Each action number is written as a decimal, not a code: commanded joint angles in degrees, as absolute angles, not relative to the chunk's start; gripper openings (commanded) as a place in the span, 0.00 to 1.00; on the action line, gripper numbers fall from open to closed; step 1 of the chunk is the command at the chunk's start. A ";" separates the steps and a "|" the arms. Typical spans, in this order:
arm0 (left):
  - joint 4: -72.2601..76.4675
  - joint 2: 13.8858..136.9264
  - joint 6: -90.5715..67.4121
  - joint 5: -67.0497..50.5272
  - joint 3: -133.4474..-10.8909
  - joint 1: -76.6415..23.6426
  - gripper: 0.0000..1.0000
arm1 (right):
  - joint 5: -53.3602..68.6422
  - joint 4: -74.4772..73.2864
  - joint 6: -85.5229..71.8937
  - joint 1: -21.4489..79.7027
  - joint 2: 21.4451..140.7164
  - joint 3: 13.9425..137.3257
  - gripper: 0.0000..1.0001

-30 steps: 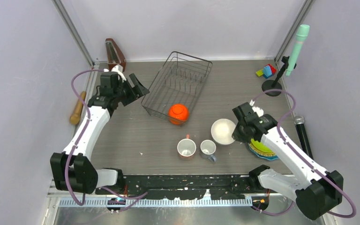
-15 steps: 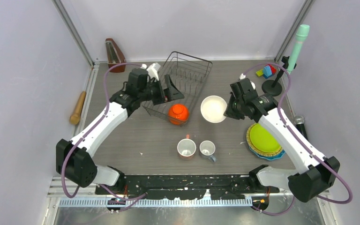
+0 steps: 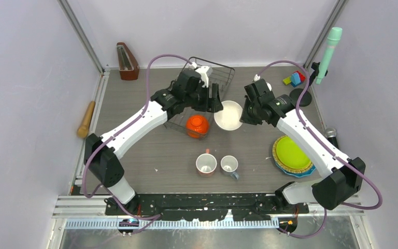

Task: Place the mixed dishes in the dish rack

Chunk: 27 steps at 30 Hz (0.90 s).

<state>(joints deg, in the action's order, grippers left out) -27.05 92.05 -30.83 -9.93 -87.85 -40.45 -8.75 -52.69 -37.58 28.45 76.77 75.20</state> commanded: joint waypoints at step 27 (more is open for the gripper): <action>-2.77 88.86 -47.28 -38.68 -74.65 -24.90 0.00 | 17.91 -21.01 -43.91 27.96 67.77 72.86 0.96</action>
